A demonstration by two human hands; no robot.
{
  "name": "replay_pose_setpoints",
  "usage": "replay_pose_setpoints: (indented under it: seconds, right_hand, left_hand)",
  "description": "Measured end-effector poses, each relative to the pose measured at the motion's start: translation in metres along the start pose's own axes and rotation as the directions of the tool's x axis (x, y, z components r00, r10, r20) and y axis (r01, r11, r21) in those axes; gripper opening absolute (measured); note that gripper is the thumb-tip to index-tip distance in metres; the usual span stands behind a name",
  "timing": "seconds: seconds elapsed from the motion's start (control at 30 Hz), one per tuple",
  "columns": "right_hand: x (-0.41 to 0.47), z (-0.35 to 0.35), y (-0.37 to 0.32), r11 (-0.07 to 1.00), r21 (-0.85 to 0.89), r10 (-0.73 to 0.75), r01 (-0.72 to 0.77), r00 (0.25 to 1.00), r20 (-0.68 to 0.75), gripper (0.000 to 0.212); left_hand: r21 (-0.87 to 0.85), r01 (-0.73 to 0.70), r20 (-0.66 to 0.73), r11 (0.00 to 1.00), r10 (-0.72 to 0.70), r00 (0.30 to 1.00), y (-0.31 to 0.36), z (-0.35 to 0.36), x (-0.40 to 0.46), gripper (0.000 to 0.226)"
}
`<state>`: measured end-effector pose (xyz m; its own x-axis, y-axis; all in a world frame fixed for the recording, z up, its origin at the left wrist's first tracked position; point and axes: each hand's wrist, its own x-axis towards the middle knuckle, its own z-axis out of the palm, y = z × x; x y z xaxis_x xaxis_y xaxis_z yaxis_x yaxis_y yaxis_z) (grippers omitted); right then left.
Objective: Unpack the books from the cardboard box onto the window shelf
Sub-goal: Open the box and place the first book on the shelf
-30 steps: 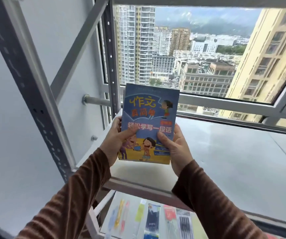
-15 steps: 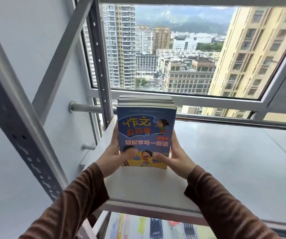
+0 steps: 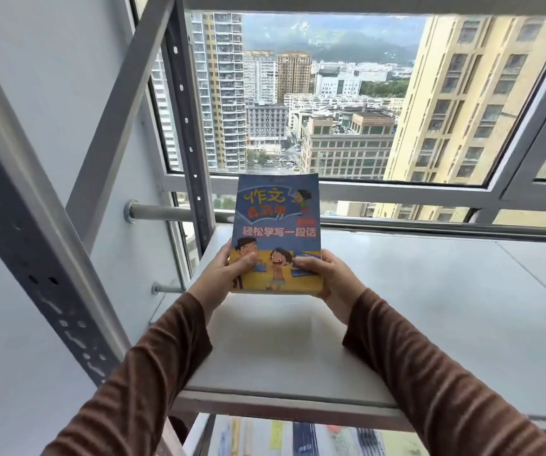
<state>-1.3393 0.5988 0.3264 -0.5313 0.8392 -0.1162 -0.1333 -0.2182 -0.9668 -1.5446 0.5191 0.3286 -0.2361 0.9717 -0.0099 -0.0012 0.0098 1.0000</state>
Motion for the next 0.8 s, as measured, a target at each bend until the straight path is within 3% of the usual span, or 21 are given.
replay_pose_setpoints:
  seconds: [0.1, 0.2, 0.5, 0.63, 0.8]
  right_hand:
    - [0.017, 0.018, -0.011, 0.987, 0.039, 0.158, -0.156, 0.986, -0.053, 0.025]
    - [0.033, 0.031, -0.019, 0.963, 0.037, 0.269, -0.267, 0.961, -0.066, 0.015]
    - [0.058, 0.054, -0.016, 0.938, 0.029, 0.346, -0.345, 0.932, -0.110, 0.013]
    - [0.057, 0.057, -0.022, 0.929, 0.034, 0.370, -0.369, 0.920, -0.132, 0.018]
    - [0.055, 0.054, -0.021, 0.947, 0.148, 0.308, -0.284, 0.934, -0.182, 0.039]
  left_hand:
    - [-0.023, 0.117, -0.076, 0.993, -0.119, 0.990, 0.008, -0.005, 0.014, 0.025]
    - [-0.017, 0.174, -0.191, 0.985, -0.174, 0.966, 0.011, -0.015, 0.027, 0.026]
    - [0.035, 0.106, -0.393, 0.994, -0.084, 0.916, -0.007, -0.028, 0.049, 0.042]
    - [0.146, 0.096, -0.396, 0.985, -0.030, 0.918, -0.012, -0.031, 0.049, 0.050]
    - [0.219, 0.102, -0.365, 0.970, -0.015, 0.931, -0.013, -0.030, 0.050, 0.053]
